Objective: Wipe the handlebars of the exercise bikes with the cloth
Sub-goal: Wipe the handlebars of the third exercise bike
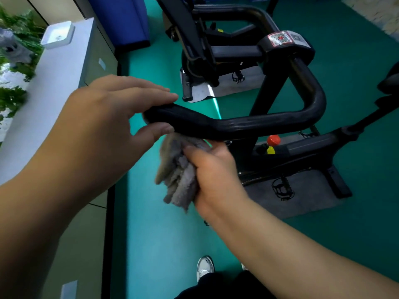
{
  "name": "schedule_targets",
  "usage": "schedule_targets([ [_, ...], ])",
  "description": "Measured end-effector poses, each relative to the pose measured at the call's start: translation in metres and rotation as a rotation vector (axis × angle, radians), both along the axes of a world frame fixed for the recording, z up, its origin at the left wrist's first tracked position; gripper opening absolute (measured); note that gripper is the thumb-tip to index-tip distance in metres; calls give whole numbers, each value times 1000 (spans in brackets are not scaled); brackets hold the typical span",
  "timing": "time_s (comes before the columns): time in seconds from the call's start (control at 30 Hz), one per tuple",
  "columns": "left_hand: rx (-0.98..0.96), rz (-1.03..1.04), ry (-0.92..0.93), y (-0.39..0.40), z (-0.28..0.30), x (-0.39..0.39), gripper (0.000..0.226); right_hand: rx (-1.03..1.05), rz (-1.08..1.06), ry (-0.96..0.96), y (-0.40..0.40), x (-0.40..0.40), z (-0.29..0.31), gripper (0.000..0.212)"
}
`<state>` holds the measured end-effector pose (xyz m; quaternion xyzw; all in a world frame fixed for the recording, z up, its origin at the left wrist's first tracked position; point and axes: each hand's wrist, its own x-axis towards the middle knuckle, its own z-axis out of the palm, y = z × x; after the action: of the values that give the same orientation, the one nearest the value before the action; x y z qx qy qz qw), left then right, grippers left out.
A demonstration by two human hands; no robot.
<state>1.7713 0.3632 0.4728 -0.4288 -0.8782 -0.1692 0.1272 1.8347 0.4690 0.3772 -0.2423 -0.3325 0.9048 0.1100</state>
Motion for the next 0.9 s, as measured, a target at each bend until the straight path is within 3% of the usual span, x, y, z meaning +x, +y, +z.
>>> schedule_targets([
  [0.07, 8, 16, 9, -1, 0, 2, 39, 7, -25, -10, 11, 8, -6, 20],
  [0.23, 31, 10, 6, -2, -1, 2, 38, -27, 66, 48, -6, -1, 6, 12],
  [0.33, 36, 6, -4, -2, -1, 1, 40, -150, 145, 127, -21, -10, 19, 4],
  [0.57, 47, 34, -15, -3, -2, 3, 39, -97, 22, 39, 4, 9, -2, 18],
  [0.77, 23, 29, 34, 1, -1, 6, 41, -169, 200, 174, -26, -10, 26, 9],
  [0.9, -33, -4, 81, 1, 0, 6, 42, -201, 173, 204, -21, -4, 17, 13],
])
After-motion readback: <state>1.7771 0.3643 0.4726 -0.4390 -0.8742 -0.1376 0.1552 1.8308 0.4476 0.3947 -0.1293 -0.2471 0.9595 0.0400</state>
